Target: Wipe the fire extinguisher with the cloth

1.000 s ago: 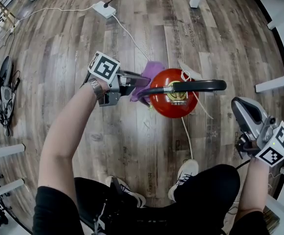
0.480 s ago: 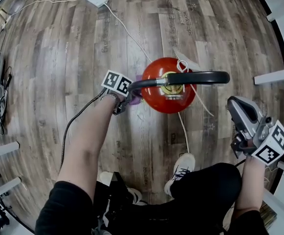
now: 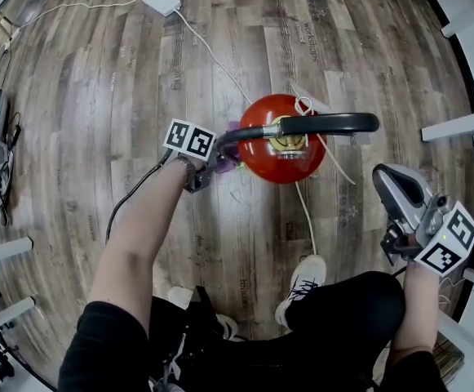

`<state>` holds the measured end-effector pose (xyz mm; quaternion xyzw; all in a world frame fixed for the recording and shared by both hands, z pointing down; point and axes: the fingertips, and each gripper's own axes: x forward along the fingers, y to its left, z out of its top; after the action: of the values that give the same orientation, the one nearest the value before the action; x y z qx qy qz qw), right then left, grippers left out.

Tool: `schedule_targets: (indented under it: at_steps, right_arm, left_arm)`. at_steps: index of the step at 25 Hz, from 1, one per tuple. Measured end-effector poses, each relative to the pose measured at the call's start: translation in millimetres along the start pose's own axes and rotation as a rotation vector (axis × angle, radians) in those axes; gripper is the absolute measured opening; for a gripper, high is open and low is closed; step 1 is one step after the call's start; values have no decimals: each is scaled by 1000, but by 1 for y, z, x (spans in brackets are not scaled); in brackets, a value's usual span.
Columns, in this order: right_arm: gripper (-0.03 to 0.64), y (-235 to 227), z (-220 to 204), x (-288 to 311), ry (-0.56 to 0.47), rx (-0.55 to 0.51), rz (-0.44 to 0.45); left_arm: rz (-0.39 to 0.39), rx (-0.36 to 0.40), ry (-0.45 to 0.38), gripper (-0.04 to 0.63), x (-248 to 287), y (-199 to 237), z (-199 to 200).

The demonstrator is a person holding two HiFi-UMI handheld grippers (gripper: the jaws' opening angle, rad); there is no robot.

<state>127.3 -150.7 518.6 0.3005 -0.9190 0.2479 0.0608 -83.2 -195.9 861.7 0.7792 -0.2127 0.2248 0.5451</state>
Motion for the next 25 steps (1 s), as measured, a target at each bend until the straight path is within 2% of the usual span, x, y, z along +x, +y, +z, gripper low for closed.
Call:
schedule_targets:
  at_steps: [6,10,13,17,18,21,23,25]
  right_arm:
    - [6,16,8,2,-26,-22,16]
    - [6,28,16,3,-61,-35,26]
    - [6,35,21,3,-83,-43,37]
    - [6,38,19,4,-95,-39,42]
    - [6,38,19,4,-99,-37,43]
    - [6,41,21,8,-116,-30,55]
    - [6,44,22,10,-121,-30,67]
    - [6,46,21,11,-117,-31,72]
  left_arm:
    - [-200,61,-181,65,-51,-76,52]
    - [-293,195,-287,66,-102,-138,87]
    - [-318,319,-359,66,-144,-185,100]
    - [-373,464,-507,64,-198,-248,110]
    - [-373,504,-534,64,-207,-261,109]
    - [-301,627,-576,66,-220,-279,99]
    - [-293,644,-587,66,-226,-279,92]
    - [-311,611,-597,66,-228,-275,89]
